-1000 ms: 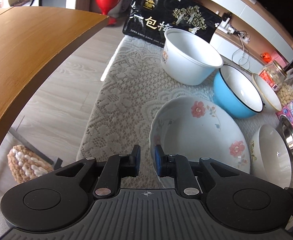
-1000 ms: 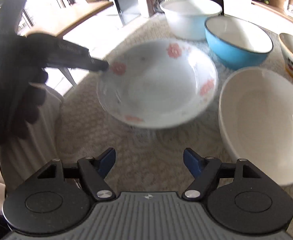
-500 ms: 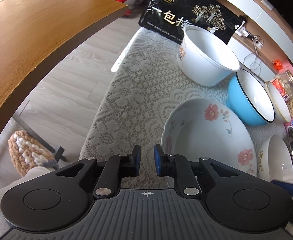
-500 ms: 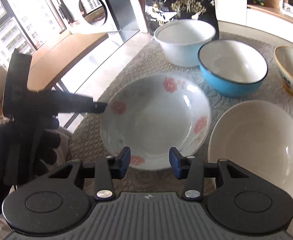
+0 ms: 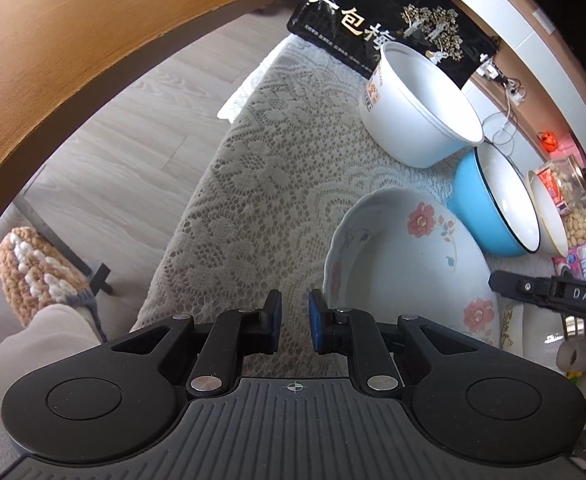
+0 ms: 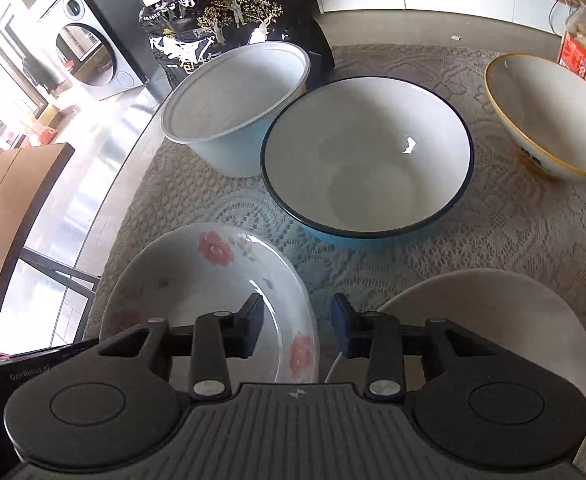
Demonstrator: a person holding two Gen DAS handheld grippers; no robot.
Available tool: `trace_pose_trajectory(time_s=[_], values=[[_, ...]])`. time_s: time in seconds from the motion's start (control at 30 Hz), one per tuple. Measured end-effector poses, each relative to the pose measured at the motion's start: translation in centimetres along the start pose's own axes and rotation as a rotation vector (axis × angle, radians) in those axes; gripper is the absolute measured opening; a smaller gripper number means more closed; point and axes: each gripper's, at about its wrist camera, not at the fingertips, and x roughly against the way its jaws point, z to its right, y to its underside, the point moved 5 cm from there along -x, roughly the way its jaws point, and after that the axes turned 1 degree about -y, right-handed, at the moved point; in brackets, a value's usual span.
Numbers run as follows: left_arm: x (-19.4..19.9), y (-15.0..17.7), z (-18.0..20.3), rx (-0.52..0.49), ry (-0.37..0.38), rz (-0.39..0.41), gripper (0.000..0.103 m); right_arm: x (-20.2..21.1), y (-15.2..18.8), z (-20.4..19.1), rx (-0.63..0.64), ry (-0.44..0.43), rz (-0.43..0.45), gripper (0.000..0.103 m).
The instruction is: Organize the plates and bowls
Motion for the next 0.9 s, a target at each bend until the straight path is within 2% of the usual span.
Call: trace_pose_trajectory(time_s=[0.2,0.33,0.53,0.6,0.7,0.73,0.83,0.9], values=[[1.2,-0.6,-0.4,0.051,0.051,0.073,0.016,1.0,-0.2,-0.6,0.052,0.03,0.013,0.03],[0.7,-0.5,0.7,-0.025,0.042,0.05,0.018,-0.3,-1.3,-1.2,0.1,0.05,0.006,0.03],[-0.1,0.3,1.8,-0.123,0.056,-0.032,0.018,-2.4,-1.2,-1.6,0.147,0.05,-0.06,0.03],[-0.8,0.7,2.1,-0.139,0.055,-0.076,0.018,-2.8,-0.8,-1.8,0.147,0.036,-0.076,0.031],[-1.4,1.1,2.6,-0.165,0.053,-0.116,0.018,-2.8,-0.6,-2.4,0.171,0.064,-0.064,0.033],[-1.4,1.2,2.7,-0.166,0.053,-0.118,0.022,-2.8,-0.5,-2.5,0.175,0.072,-0.06,0.033],[-1.4,1.0,2.7,-0.156,0.023,-0.123,0.022,-2.6,-0.1,-3.1,0.197,0.092,-0.056,0.033],[-1.5,0.2,2.3,-0.139,-0.011,-0.126,0.024,-2.3,0.3,-3.6,0.204,0.076,-0.067,0.033]])
